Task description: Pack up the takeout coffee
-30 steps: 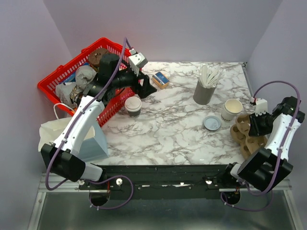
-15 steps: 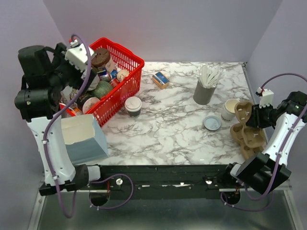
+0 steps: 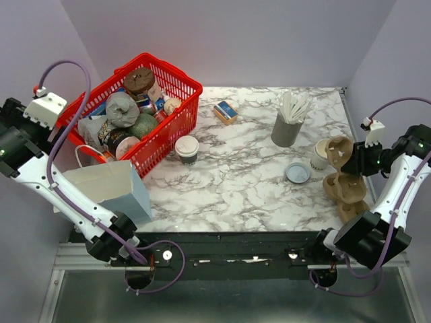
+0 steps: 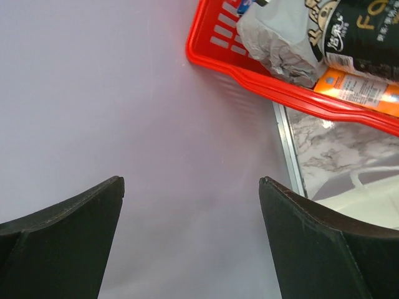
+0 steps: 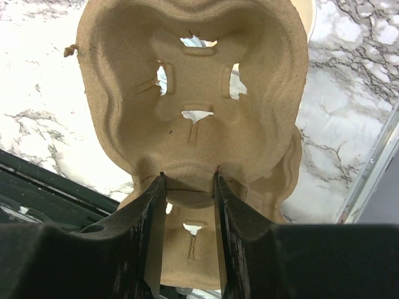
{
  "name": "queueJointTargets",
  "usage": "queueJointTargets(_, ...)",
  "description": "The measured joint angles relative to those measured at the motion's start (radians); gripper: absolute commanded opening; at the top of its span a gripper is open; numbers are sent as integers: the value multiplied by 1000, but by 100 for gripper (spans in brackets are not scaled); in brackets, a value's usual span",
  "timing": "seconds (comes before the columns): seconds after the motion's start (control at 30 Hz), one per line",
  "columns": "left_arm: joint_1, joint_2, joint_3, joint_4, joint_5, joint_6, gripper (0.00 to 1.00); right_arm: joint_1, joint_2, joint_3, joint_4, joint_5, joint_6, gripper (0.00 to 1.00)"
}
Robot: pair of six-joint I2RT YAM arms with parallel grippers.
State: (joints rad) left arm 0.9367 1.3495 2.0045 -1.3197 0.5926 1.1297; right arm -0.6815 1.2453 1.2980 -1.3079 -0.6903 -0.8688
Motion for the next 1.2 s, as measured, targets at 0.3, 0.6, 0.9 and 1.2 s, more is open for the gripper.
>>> queueJointTargets(0.3,0,-169,-319,-23,-12,186,87,40,19,36,-23,-5,1,1)
queueJointTargets(0.6,-63,-159,-426,-22,-59,221,85,85,34,57,-26,-4,5,1)
queueJointTargets(0.9,-120,-168,-492,-21,-129,235,71,92,40,57,-26,-5,5,1)
queueJointTargets(1.2,-219,-185,-595,-14,-173,219,50,100,40,57,-26,-5,5,1)
